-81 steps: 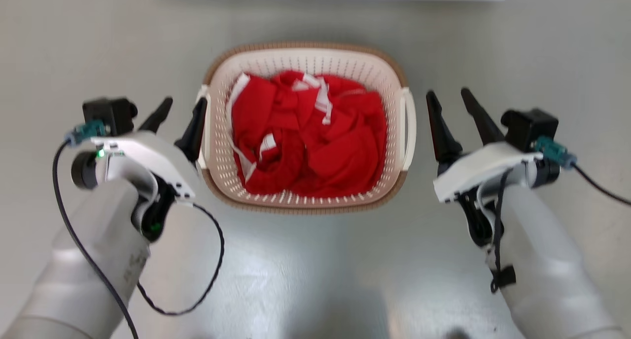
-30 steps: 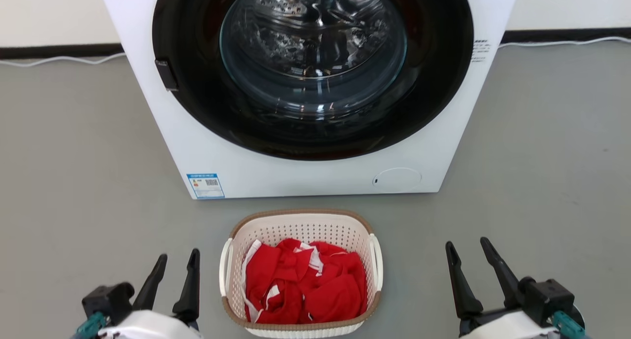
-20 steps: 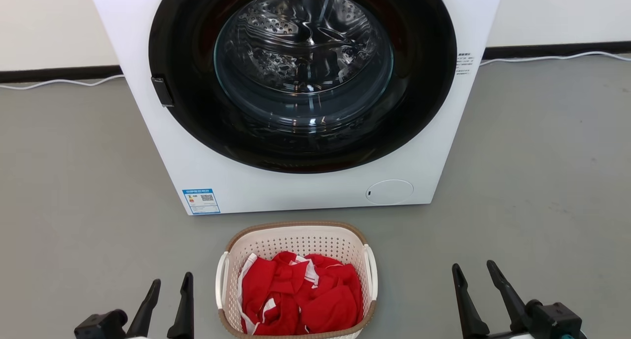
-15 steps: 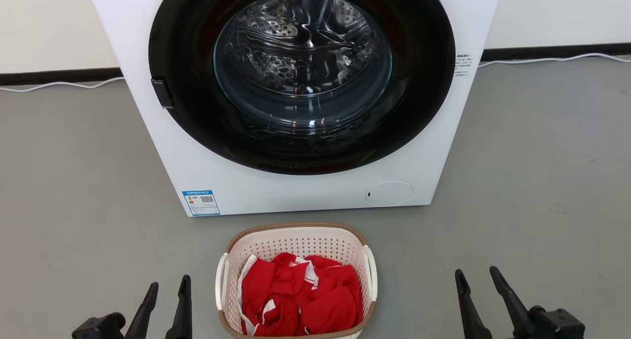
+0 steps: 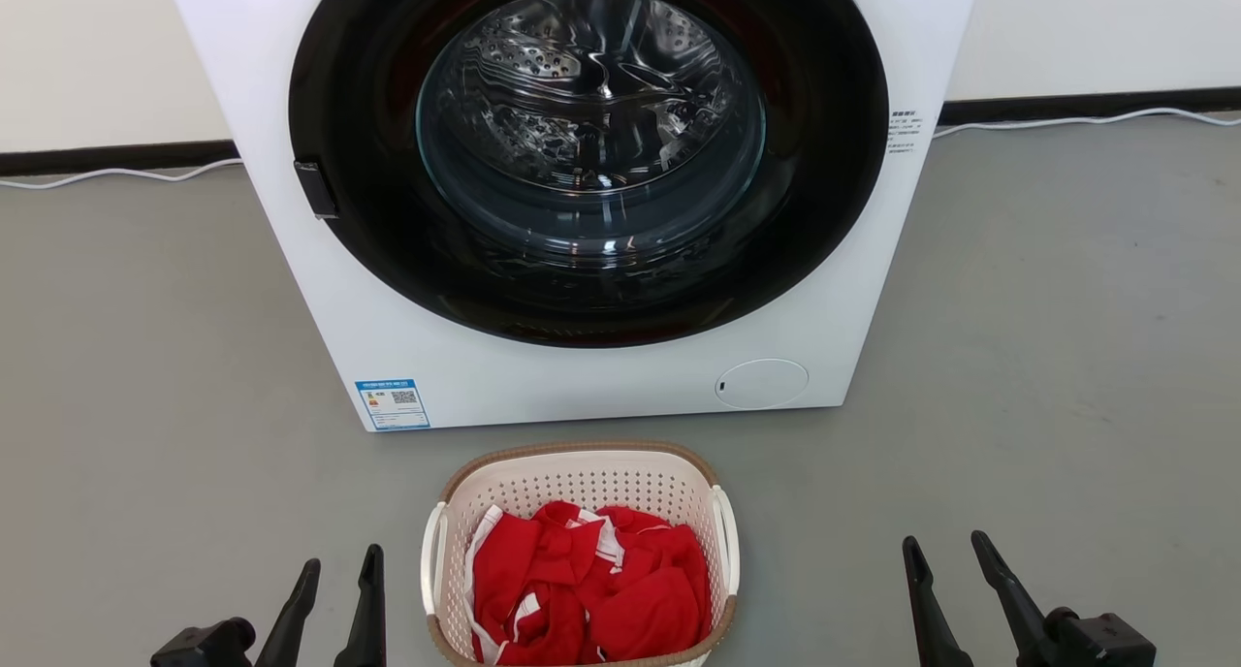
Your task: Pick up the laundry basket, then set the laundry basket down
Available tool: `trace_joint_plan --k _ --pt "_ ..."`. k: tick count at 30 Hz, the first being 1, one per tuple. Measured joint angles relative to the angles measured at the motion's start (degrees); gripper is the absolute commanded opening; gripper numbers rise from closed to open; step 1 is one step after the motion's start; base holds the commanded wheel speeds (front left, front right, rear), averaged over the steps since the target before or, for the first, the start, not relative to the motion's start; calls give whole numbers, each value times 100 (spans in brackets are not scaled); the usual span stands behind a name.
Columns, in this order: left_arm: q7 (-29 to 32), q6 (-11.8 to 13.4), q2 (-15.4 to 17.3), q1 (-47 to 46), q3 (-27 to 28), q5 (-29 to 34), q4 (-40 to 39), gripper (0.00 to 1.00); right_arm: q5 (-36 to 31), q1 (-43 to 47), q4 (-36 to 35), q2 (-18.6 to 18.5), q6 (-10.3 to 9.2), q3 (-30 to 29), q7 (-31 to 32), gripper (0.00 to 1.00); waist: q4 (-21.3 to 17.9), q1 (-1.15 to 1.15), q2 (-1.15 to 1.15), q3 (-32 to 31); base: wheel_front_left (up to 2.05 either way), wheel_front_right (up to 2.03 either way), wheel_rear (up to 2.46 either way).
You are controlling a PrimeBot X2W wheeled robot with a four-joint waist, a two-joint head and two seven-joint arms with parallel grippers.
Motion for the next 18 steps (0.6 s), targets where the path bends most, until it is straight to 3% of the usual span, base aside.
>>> trace_joint_plan --k 18 --pt "0 0 20 -9 76 93 23 100 -40 -1 108 0 0 -41 0 100 72 0 0 1 0 0 0"
